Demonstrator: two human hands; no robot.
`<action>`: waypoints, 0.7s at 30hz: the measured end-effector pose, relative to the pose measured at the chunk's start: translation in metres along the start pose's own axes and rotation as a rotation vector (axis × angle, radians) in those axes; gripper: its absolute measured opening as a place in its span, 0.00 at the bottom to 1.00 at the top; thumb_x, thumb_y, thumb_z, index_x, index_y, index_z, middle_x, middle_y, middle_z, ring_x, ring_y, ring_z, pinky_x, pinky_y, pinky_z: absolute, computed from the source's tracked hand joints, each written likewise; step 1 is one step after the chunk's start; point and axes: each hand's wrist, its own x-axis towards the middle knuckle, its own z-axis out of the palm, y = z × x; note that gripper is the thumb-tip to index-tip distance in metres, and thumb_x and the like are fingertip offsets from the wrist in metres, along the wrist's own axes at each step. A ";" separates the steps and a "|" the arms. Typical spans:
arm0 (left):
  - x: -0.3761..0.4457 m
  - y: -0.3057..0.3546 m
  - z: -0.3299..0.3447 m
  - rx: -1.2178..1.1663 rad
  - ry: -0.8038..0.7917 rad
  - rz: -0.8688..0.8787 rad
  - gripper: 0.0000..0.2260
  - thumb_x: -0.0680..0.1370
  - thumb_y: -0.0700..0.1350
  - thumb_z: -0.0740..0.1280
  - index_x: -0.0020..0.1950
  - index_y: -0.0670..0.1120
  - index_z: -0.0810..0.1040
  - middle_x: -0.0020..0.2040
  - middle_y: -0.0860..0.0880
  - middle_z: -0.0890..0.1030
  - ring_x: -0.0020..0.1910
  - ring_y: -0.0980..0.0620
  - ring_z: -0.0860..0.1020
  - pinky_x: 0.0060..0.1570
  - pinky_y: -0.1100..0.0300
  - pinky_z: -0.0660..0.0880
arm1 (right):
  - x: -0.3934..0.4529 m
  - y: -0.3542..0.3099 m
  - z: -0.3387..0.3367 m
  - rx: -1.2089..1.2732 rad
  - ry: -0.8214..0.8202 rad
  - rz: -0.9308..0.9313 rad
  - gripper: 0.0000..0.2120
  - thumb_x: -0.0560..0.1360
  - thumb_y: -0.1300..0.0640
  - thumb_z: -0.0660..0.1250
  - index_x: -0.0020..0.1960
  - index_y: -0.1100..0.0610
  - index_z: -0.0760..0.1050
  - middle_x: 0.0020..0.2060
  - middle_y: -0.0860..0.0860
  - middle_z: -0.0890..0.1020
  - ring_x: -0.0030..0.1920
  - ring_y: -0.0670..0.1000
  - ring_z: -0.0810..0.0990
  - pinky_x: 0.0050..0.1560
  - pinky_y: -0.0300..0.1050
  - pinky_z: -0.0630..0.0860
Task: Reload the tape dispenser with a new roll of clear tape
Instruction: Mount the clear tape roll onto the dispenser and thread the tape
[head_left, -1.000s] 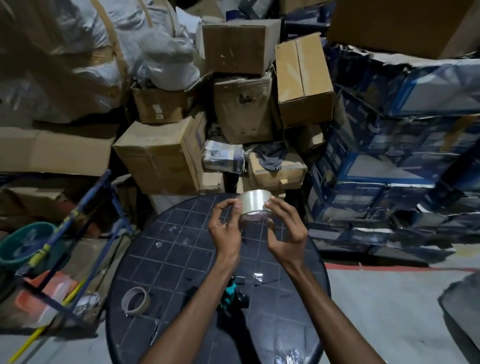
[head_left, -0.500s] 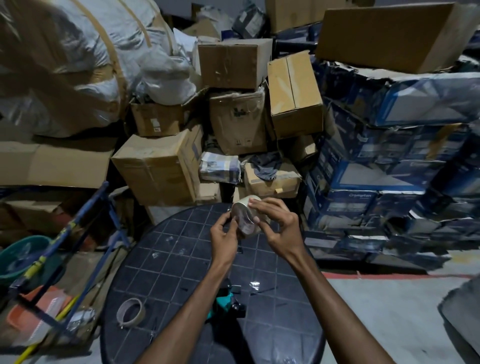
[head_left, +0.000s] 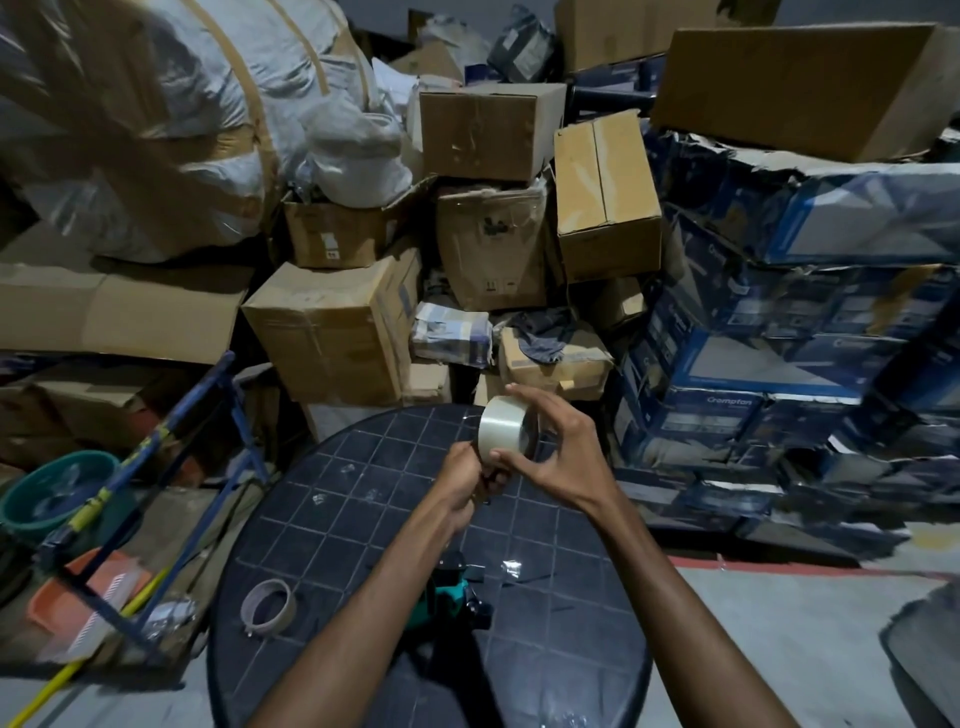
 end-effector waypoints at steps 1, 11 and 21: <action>0.000 0.000 -0.001 -0.024 0.001 -0.044 0.12 0.79 0.37 0.56 0.49 0.40 0.79 0.29 0.48 0.78 0.25 0.54 0.72 0.26 0.63 0.67 | 0.000 0.000 0.002 0.004 0.037 0.039 0.34 0.69 0.44 0.80 0.71 0.52 0.75 0.66 0.47 0.80 0.65 0.42 0.77 0.63 0.44 0.79; -0.005 0.009 -0.010 -0.143 0.045 0.141 0.11 0.80 0.47 0.69 0.47 0.40 0.82 0.37 0.45 0.81 0.35 0.51 0.77 0.37 0.60 0.72 | 0.002 0.019 0.011 0.282 0.233 0.468 0.26 0.73 0.37 0.73 0.66 0.50 0.79 0.58 0.48 0.83 0.56 0.46 0.83 0.50 0.43 0.82; 0.002 0.015 -0.004 0.599 0.367 0.582 0.16 0.82 0.59 0.63 0.56 0.50 0.84 0.51 0.49 0.79 0.46 0.58 0.78 0.42 0.62 0.73 | 0.009 0.032 0.031 0.457 0.277 0.651 0.22 0.76 0.40 0.72 0.60 0.54 0.80 0.51 0.49 0.86 0.53 0.48 0.85 0.57 0.55 0.83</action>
